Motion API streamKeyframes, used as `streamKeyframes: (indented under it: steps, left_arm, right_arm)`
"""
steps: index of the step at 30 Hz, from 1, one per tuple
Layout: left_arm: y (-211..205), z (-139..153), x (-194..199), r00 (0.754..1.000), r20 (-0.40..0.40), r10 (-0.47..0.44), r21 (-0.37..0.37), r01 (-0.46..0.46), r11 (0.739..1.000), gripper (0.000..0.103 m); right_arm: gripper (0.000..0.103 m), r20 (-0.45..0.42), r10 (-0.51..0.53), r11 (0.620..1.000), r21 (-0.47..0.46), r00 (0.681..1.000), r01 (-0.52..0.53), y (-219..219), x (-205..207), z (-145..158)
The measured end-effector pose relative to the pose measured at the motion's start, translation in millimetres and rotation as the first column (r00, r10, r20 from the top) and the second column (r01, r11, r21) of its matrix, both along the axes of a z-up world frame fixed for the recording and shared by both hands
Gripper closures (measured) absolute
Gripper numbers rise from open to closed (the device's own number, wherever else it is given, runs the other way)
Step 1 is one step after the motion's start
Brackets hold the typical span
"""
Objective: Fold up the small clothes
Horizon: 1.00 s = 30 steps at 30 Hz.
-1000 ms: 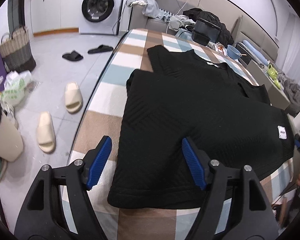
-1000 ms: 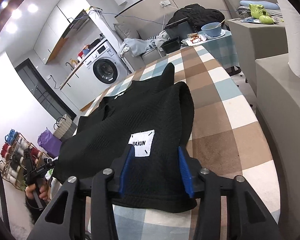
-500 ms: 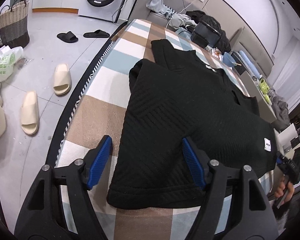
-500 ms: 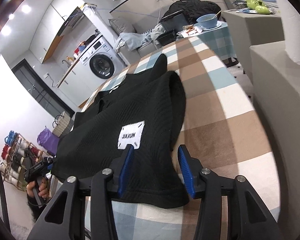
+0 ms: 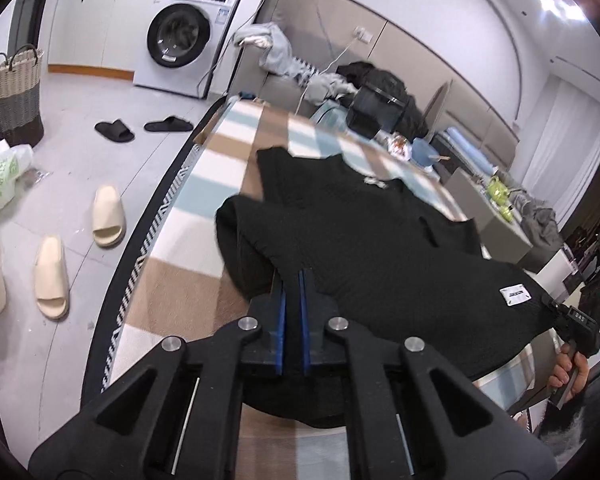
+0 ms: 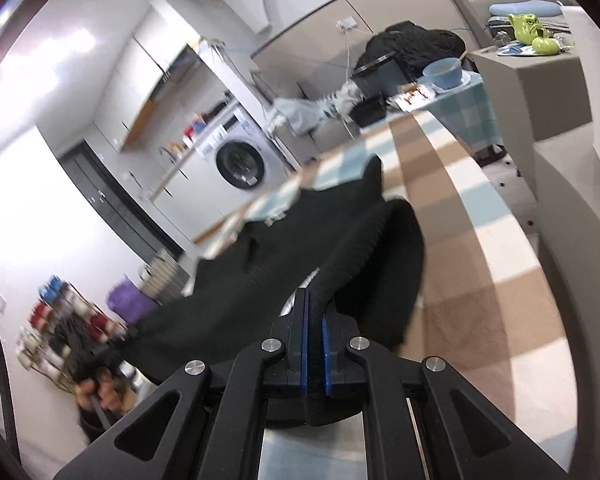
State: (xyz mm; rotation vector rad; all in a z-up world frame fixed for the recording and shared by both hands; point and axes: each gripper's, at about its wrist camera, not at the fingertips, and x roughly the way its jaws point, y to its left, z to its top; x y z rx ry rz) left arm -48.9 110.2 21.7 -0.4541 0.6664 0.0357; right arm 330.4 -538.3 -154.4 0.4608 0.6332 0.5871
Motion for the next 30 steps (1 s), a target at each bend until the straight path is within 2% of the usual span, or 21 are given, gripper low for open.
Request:
streamKeyframes:
  steps: [5,11,13,16,19,24,26,27,29,30]
  left_arm:
    - [7,20,7,0.999,0.044,0.028,-0.017,-0.027,0.999,0.1]
    - [24,42,47,0.994,0.087,0.069,-0.023,-0.067,0.997,0.1]
    - [25,48,64,0.993,0.095,0.077,0.001,-0.077,0.997,0.1]
    - [25,49,92,0.992,0.081,0.096,0.049,-0.1,0.994,0.1]
    - [21,38,109,0.994,0.038,0.102,0.085,-0.105,0.991,0.1]
    - [14,8,123,0.993,-0.037,0.11,0.115,-0.105,0.988,0.099]
    - [13,-1,122,0.99,-0.07,0.122,0.119,-0.113,0.986,0.097]
    - [12,-4,120,0.989,-0.08,0.124,0.117,-0.115,0.987,0.09]
    - [12,-10,113,0.985,-0.106,0.136,0.112,-0.124,0.986,0.074]
    - [12,-13,108,0.983,-0.113,0.143,0.102,-0.132,0.986,0.061]
  right_arm:
    - [0.098,0.056,-0.04,0.998,0.046,0.998,0.037,9,23,26]
    - [0.098,0.121,-0.136,0.989,0.067,0.983,0.129,9,62,58]
    - [0.098,0.139,-0.18,0.983,0.051,0.974,0.175,9,74,64]
    - [0.098,0.15,-0.229,0.971,-0.03,0.962,0.236,15,88,63]
    - [0.098,0.118,-0.246,0.958,-0.123,0.962,0.26,24,102,46]
    - [0.096,-0.066,-0.275,0.946,-0.199,0.959,0.257,17,124,-1]
    - [0.085,-0.139,-0.266,0.949,-0.212,0.954,0.234,12,127,-16]
    - [0.079,-0.164,-0.261,0.952,-0.205,0.951,0.226,7,123,-22]
    - [0.054,-0.17,-0.248,0.959,-0.181,0.954,0.217,0,112,-26]
    - [0.051,-0.166,-0.245,0.961,-0.169,0.955,0.217,-4,105,-27]
